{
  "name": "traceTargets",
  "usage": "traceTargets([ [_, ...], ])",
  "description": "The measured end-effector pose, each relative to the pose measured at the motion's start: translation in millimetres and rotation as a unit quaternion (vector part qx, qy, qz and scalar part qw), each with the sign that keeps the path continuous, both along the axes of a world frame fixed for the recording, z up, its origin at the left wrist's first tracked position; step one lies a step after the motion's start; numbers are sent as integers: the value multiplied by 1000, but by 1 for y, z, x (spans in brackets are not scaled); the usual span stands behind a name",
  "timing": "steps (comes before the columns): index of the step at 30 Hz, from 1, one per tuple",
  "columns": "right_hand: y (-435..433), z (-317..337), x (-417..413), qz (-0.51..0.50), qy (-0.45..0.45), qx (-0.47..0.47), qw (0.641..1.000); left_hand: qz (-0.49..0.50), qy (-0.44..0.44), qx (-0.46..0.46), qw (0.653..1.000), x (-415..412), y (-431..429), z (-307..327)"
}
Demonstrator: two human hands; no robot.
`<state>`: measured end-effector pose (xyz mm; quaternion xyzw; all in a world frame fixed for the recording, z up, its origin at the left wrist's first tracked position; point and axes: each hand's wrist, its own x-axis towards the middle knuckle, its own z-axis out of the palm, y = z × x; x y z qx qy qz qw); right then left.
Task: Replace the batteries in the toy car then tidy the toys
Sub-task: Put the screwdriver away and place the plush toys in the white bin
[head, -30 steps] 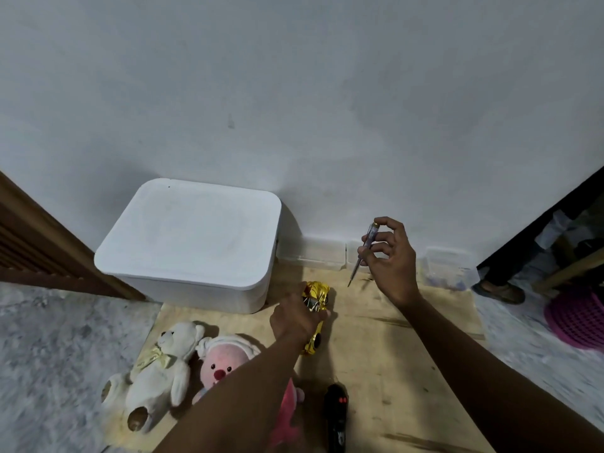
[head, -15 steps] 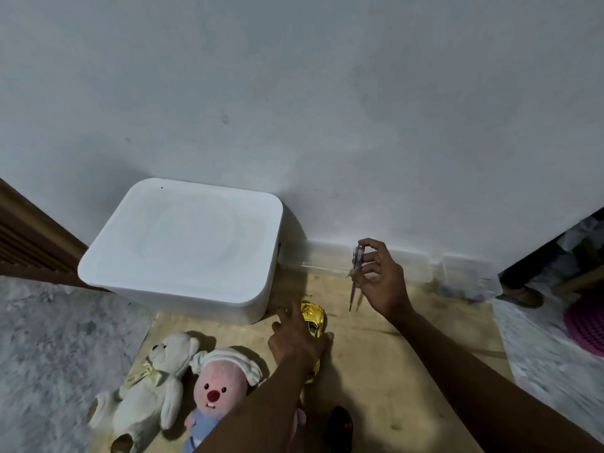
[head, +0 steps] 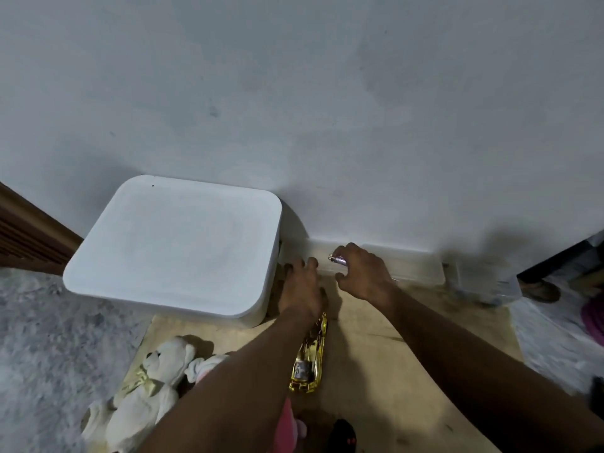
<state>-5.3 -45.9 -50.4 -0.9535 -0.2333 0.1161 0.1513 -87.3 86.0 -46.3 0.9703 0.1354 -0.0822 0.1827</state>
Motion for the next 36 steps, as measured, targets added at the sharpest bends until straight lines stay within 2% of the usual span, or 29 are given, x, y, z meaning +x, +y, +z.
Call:
traceTargets([
  [6,8,-12,11,74,-55,-103,990,-54,61,96,992,30,16,0],
  [10,14,-10,14,100,-80,-128,983,-94,100,150,979,41,20,-2],
  [14,18,-12,13,105,-97,-142,980,-156,128,240,950,52,20,6],
  [19,16,-18,10,99,-107,-127,981,-194,133,271,934,59,23,7],
  [23,14,-24,8,79,-107,-103,986,-209,139,273,929,59,23,11],
  [28,8,-22,13,66,-89,-70,991,-171,152,195,954,72,25,27],
  [32,-11,-7,15,46,-70,23,996,-152,140,148,967,82,28,41],
  [36,-30,3,9,5,-86,112,990,-145,123,139,972,87,27,49],
])
